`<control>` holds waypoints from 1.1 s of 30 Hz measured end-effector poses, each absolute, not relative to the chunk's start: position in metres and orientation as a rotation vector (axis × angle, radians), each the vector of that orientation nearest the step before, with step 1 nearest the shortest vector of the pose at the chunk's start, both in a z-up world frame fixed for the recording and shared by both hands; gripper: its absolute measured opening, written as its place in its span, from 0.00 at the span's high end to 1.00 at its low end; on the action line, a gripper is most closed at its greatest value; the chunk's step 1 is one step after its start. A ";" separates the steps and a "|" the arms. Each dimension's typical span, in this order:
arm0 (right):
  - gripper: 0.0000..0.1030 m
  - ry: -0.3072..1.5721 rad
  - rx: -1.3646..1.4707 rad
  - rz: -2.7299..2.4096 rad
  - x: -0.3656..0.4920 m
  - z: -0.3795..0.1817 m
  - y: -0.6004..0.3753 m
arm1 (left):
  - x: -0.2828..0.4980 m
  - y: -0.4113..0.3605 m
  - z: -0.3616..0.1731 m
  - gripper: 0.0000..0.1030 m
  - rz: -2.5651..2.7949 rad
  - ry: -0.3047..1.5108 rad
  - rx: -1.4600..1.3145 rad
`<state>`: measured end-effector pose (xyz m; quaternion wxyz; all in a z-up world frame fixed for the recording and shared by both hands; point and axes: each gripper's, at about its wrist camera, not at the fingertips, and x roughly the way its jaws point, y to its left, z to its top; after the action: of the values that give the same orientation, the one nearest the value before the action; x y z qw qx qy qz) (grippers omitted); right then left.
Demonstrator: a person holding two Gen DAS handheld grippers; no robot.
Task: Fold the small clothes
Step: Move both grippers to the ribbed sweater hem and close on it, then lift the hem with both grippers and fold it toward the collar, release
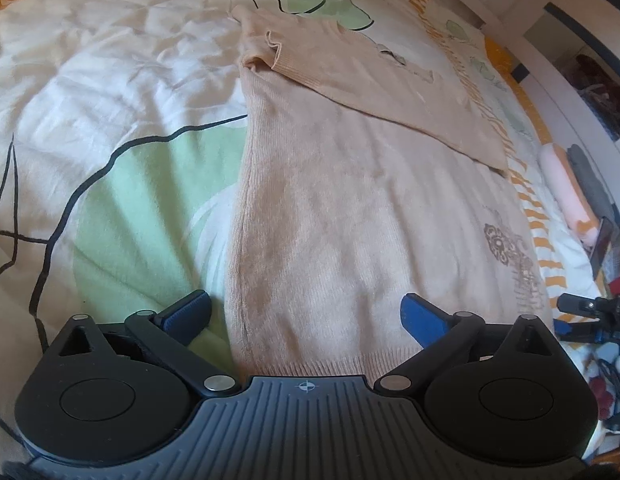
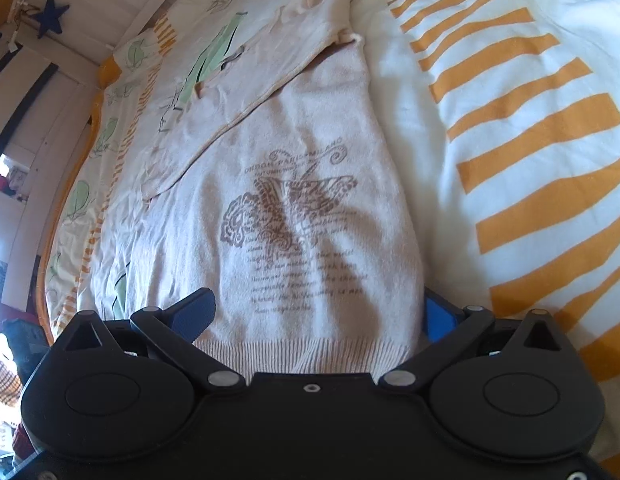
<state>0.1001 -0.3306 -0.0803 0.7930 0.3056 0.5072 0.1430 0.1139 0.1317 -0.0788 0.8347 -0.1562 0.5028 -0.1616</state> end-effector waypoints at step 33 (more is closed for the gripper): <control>0.82 0.999 0.666 0.504 0.091 -0.068 -0.325 | 0.098 0.133 -0.057 0.92 -0.335 0.925 -0.436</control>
<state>0.0907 -0.3245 -0.0684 0.7953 0.3101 0.4651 0.2345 0.0982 0.1331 -0.0573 0.8587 -0.2076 0.4407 -0.1593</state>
